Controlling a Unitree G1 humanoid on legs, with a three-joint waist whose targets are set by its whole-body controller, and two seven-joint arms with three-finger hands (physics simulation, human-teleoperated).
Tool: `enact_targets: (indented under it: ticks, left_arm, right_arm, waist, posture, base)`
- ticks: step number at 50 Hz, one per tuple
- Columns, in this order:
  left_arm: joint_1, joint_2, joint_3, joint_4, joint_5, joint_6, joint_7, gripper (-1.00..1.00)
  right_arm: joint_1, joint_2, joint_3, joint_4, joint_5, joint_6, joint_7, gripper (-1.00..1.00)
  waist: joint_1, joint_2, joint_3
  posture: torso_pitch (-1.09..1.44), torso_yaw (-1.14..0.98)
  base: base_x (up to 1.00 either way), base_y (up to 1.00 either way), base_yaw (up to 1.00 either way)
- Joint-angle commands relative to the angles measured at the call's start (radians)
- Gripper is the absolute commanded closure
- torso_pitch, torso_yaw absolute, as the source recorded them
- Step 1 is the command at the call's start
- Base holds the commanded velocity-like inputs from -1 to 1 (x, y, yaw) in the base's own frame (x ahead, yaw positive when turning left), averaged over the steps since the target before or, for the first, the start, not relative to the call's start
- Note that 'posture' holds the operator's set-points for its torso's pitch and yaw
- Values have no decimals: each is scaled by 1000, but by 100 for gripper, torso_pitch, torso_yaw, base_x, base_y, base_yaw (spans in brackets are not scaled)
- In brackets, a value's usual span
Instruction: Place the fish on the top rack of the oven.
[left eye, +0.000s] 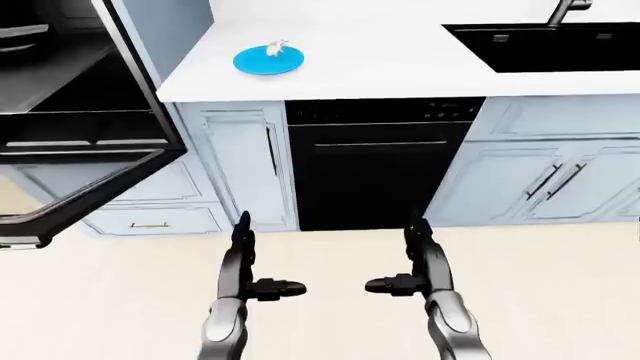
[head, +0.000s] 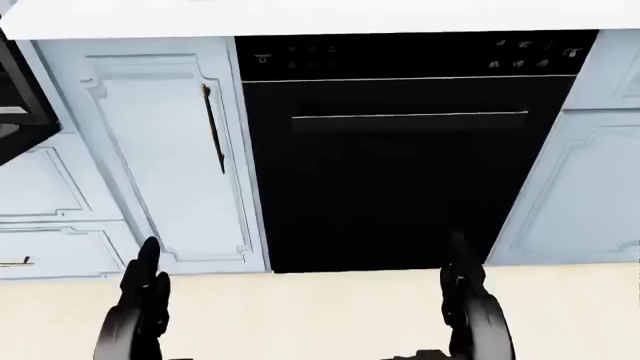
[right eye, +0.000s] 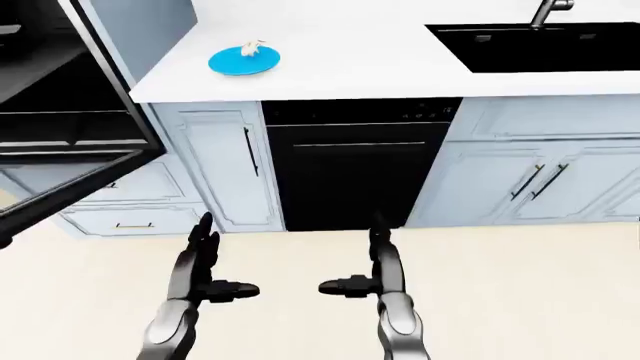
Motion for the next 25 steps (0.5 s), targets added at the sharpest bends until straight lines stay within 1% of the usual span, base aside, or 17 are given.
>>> enact_targets:
  ticks: [1,2,3,4,5,7,8,9,10,11,12,14,16,19,21,23,25]
  left_arm:
    - [162,-48,-76,-425,9,142,48,-100]
    - [177,-46,-87,-447,5,151,56,-100]
    - [163,-38,-85,-408,-3,118,53,-100]
    - [162,-35,-87,-414,-4,124,57,-100]
    - [161,-35,-84,-395,-15,110,60,-100]
    - [162,-33,-86,-385,-19,100,64,-100]
    - [165,-32,-87,-386,-20,97,65,-100]
    - [147,-28,-82,-342,-30,46,51,-100]
    - [150,-14,-91,-361,10,68,58,-100]
    - [189,-24,-110,-522,9,198,75,-100]
    - [190,-22,-118,-568,13,237,79,-100]
    - [148,-20,-98,-491,4,202,76,-100]
    - [118,-17,-76,-390,1,119,64,-100]
    - [166,-21,-97,-448,19,114,68,-100]
    - [156,-20,-90,-431,14,108,65,-100]
    - [138,-19,-78,-383,13,74,62,-100]
    - [146,-23,-83,-410,18,89,70,-100]
  right_arm:
    - [-44,-7,-7,-51,6,-75,4,-100]
    - [-42,-7,-6,-54,6,-74,4,-100]
    - [-42,-6,-7,-52,8,-75,5,-100]
    - [-43,-6,-7,-50,7,-76,4,-100]
    - [-43,-7,-6,-49,6,-78,4,-100]
    - [-39,-6,-4,-59,5,-72,3,-100]
    - [-40,-6,-4,-61,4,-70,3,-100]
    - [-37,-5,-2,-69,2,-64,2,-100]
    - [-40,-6,-4,-57,3,-74,3,-100]
    - [-39,-7,-5,-54,4,-77,4,-100]
    - [-39,-7,-5,-59,3,-74,3,-100]
    - [-33,-5,-3,-76,1,-62,1,-100]
    - [-36,-6,-4,-65,0,-70,2,-100]
    - [-27,-4,1,-88,-5,-56,0,-100]
    - [-25,-5,-1,-87,-4,-60,1,-100]
    - [-30,-5,-2,-77,-6,-67,1,-100]
    - [-36,-7,-2,-79,-14,-69,-3,-100]
  waist:
    - [-2,-8,-1]
    - [10,-5,-45]
    - [15,1,-62]
    - [15,0,-38]
    - [13,-11,-19]
    - [19,-8,-69]
    - [19,-6,-74]
    - [17,-5,-73]
    - [15,-5,-72]
    - [15,-4,-74]
    - [12,-2,-79]
    - [8,-5,-75]
    - [13,-7,-73]
    - [11,-3,-84]
    - [8,-3,-85]
    - [9,-4,-85]
    - [10,-5,-87]
  posture:
    - [0,0]
    - [0,0]
    - [0,0]
    - [0,0]
    - [0,0]
    - [0,0]
    - [0,0]
    - [0,0]
    - [0,0]
    - [0,0]
    - [0,0]
    - [0,0]
    - [0,0]
    - [0,0]
    - [0,0]
    - [0,0]
    - [0,0]
  base:
    - [0,0,0]
    - [0,0,0]
    - [0,0,0]
    - [0,0,0]
    - [0,0,0]
    - [0,0,0]
    - [0,0,0]
    - [0,0,0]
    - [0,0,0]
    - [0,0,0]
    - [0,0,0]
    - [0,0,0]
    - [0,0,0]
    - [0,0,0]
    - [0,0,0]
    - [0,0,0]
    - [0,0,0]
